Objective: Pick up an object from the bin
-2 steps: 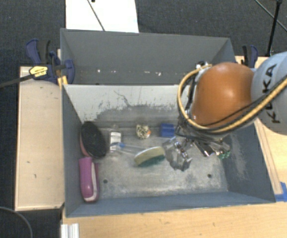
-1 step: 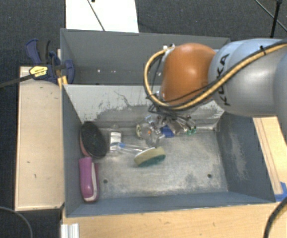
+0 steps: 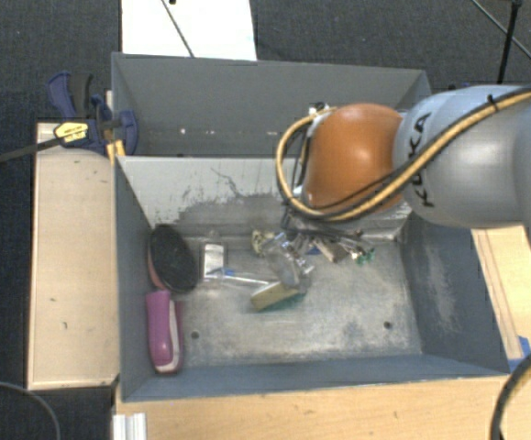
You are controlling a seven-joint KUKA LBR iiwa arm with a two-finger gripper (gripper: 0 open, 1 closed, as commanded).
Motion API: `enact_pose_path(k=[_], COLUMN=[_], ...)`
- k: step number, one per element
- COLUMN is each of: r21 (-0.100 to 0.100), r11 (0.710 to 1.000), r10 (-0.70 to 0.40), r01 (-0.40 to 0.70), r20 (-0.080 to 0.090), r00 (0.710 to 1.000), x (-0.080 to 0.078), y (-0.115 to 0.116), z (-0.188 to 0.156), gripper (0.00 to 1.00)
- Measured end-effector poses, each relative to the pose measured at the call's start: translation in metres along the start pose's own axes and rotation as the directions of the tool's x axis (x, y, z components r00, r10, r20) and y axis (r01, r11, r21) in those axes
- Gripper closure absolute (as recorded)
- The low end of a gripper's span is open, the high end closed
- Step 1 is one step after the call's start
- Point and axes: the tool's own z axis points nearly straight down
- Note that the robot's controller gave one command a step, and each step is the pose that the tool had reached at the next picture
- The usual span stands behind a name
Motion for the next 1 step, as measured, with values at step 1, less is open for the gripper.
enact_pose_path(k=[1], r21=[0.005], r11=[1.000], r10=[0.008], r01=[-0.008], r20=[0.004], r00=[1.000], x=[0.0016], y=[-0.0008], z=[-0.0667], gripper=[1.00])
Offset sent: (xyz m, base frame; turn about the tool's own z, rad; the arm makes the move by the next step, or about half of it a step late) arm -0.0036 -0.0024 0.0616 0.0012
